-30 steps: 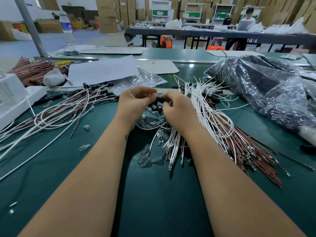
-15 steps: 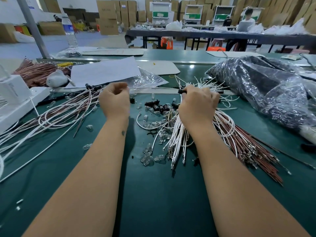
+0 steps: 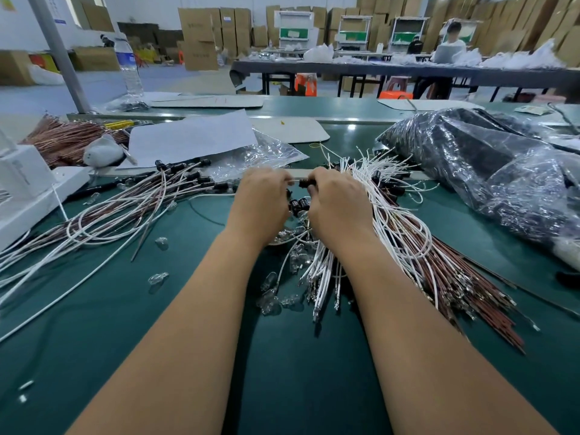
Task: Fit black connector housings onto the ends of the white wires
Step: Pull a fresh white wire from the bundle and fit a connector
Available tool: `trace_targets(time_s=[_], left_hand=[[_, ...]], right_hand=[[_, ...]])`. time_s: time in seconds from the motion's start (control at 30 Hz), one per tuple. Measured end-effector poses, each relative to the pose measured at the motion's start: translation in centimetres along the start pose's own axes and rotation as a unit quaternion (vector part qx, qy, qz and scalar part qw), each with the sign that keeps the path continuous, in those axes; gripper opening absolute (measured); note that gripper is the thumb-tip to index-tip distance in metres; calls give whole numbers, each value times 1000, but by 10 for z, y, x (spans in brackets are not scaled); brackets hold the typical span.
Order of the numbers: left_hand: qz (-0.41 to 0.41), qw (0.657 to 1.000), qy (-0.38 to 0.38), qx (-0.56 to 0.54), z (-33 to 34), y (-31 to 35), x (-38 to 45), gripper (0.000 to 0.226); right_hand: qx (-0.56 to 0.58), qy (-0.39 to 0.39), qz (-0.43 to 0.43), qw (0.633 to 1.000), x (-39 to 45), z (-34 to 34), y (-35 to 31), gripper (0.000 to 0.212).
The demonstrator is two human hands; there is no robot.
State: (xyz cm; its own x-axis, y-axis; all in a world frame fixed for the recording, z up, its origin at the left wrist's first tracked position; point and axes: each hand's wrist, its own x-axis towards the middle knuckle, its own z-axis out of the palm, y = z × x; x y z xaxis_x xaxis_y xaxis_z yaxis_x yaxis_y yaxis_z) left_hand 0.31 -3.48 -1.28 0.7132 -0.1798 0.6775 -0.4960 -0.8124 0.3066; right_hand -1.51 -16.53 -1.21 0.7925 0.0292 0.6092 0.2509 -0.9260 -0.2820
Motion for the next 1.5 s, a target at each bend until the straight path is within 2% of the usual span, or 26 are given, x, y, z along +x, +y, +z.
trace_targets(time_s=[0.07, 0.17, 0.23, 0.3, 0.4, 0.47, 0.67, 0.9, 1.0, 1.07, 1.17, 1.27, 1.43, 1.5], left_hand=[[-82, 997, 11, -1, -3, -11, 1, 27], [-211, 974, 5, 78, -7, -24, -3, 26], [-251, 958, -26, 137, -8, -24, -5, 24], [-205, 969, -40, 135, -4, -19, -6, 26], [-56, 996, -41, 54, 3, -2, -3, 28], [-22, 999, -26, 41, 5, 5, -1, 26], [-83, 988, 23, 126, 3, 2, -4, 24], [-115, 984, 15, 134, 6, 3, -5, 23], [-121, 986, -7, 117, 5, 2, -4, 23], [-94, 992, -11, 78, 6, 0, -4, 21], [-52, 997, -9, -50, 5, 3, -4, 15], [-67, 992, 6, -108, 2, 4, -3, 12], [-93, 987, -35, -130, 0, 1, -3, 9], [-111, 982, -36, -145, -2, -2, -3, 10]], right_hand=[[-9, -7, 25, 1000, 1, -2, 3, 17], [-19, -9, 48, 999, 1, -4, 5, 17], [-20, -12, 48, 999, 0, -3, 5, 18], [-13, -14, 39, 999, 0, -2, 4, 18], [23, -11, 18, 1000, -1, 0, 1, 17], [39, -11, 4, 999, 0, 0, -2, 18], [-5, -6, -8, 1000, -1, 1, -3, 19], [-75, -21, 26, 997, -2, -2, -2, 16], [-72, -38, 43, 996, -3, -4, 1, 15], [-59, -35, 45, 997, -4, -4, 1, 16], [-22, -33, 35, 999, -3, -3, -1, 19], [13, -37, 31, 999, -1, -4, -2, 17], [-105, -8, 81, 991, -2, -11, 10, 26], [-94, -16, 119, 988, -2, -15, 15, 24]])
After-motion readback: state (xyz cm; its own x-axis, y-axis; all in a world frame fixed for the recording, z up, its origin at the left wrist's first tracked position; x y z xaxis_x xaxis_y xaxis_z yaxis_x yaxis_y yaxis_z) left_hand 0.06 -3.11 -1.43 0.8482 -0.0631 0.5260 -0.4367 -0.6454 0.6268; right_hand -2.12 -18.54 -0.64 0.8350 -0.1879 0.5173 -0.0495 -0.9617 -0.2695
